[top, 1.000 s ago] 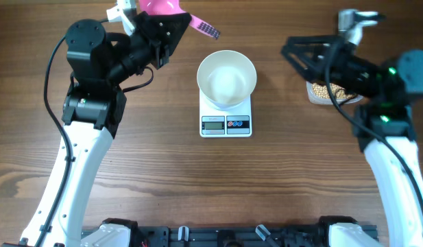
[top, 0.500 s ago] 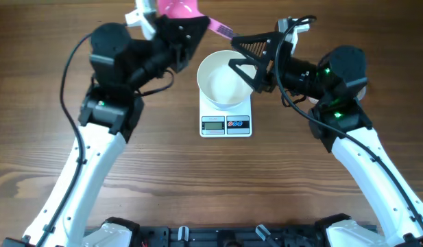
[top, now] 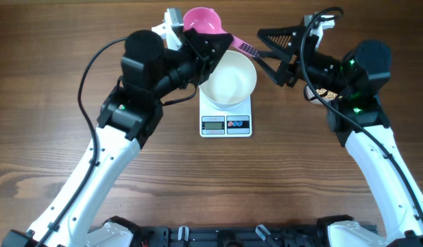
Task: Scoop item into bowl and weigh 150g on scale
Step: 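Move the right gripper to the scoop handle beside the left gripper, then grasp the scoop handle with the right gripper, then open the left gripper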
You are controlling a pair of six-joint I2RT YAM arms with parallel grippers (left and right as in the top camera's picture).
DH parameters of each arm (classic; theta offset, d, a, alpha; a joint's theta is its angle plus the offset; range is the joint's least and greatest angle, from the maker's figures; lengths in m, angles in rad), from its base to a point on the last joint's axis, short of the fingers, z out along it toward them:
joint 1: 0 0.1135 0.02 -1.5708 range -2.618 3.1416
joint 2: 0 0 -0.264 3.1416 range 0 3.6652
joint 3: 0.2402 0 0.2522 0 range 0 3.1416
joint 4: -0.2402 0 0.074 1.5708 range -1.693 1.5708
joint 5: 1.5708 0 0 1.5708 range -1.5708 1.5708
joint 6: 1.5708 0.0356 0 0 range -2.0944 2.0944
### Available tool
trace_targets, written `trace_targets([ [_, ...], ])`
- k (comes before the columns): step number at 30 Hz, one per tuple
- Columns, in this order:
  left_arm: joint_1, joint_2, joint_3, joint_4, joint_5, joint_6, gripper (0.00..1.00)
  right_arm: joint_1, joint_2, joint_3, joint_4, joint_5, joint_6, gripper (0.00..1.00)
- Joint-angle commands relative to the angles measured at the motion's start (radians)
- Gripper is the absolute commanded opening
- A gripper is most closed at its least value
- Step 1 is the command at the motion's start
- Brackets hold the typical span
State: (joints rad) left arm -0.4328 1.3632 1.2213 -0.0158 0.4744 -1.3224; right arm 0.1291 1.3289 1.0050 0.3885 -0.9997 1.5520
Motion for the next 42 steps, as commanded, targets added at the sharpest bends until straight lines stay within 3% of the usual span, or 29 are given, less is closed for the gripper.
trace_targets([
  [1, -0.022, 0.013, 0.010, 0.025, -0.027, 0.013, 0.04, 0.004, -0.003, 0.016, 0.003, -0.068, 0.077, 0.79],
  [8, -0.048, 0.013, 0.010, 0.072, -0.046, 0.050, 0.04, 0.004, -0.003, 0.016, 0.003, -0.072, 0.125, 0.56],
  [12, -0.054, 0.013, 0.010, 0.073, -0.048, 0.048, 0.04, 0.004, -0.003, 0.016, 0.003, -0.047, 0.127, 0.49],
  [18, -0.078, 0.013, 0.010, 0.064, -0.072, -0.025, 0.04, 0.004, -0.003, 0.016, 0.003, -0.014, 0.127, 0.34],
  [27, -0.078, 0.013, 0.010, 0.061, -0.072, -0.029, 0.04, 0.004, -0.003, 0.016, 0.003, 0.006, 0.123, 0.27],
  [42, -0.078, 0.013, 0.010, 0.061, -0.072, -0.029, 0.04, 0.004, -0.003, 0.016, 0.003, -0.030, 0.135, 0.27],
])
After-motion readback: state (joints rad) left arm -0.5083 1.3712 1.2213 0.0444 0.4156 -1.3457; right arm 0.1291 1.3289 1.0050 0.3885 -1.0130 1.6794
